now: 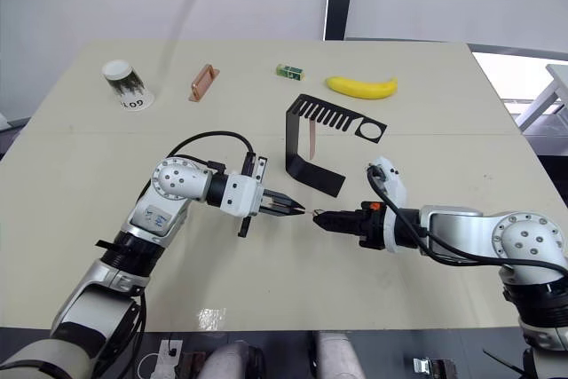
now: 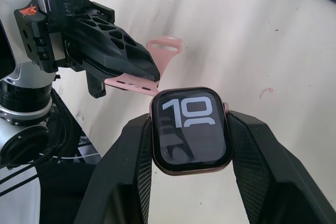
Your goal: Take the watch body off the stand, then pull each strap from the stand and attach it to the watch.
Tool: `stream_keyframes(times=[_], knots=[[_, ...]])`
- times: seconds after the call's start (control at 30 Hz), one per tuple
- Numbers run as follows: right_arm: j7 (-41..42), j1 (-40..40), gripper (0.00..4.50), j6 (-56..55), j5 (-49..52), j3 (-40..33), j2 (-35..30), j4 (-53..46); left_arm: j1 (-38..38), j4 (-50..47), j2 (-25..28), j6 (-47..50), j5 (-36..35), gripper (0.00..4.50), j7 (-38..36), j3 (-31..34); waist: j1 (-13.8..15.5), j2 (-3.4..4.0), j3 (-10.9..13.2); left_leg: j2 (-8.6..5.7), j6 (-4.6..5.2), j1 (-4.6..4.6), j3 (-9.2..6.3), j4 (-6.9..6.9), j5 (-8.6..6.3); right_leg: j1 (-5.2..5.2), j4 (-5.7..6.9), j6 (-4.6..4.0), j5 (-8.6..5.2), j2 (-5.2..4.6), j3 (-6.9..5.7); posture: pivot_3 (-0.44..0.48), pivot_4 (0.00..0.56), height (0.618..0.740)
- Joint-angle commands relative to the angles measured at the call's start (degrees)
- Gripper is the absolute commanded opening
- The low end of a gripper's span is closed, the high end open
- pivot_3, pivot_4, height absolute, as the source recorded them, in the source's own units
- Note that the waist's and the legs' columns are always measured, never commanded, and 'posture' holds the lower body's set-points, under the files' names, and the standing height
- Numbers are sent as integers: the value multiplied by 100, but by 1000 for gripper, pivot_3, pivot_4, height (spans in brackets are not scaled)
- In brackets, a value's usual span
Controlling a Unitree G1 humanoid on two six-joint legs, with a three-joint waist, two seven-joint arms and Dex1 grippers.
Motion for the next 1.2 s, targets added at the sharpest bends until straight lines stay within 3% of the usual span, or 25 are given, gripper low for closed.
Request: stream_keyframes(times=[0.03, 1.2], knots=[[104, -94, 1608, -44, 145, -20, -70, -104, -40, -123, -39, -11, -27, 0, 53, -3, 0, 0, 0, 0, 0, 0, 0, 0, 0, 0, 0, 0, 0, 0, 0, 0, 150, 740], [-106, -322, 1608, -34, 104, 245, -162, -45, 45, -334, -286, 358, 384, 0, 440, -284, 41, 0, 0, 0, 0, 0, 0, 0, 0, 0, 0, 0, 0, 0, 0, 0, 150, 740]])
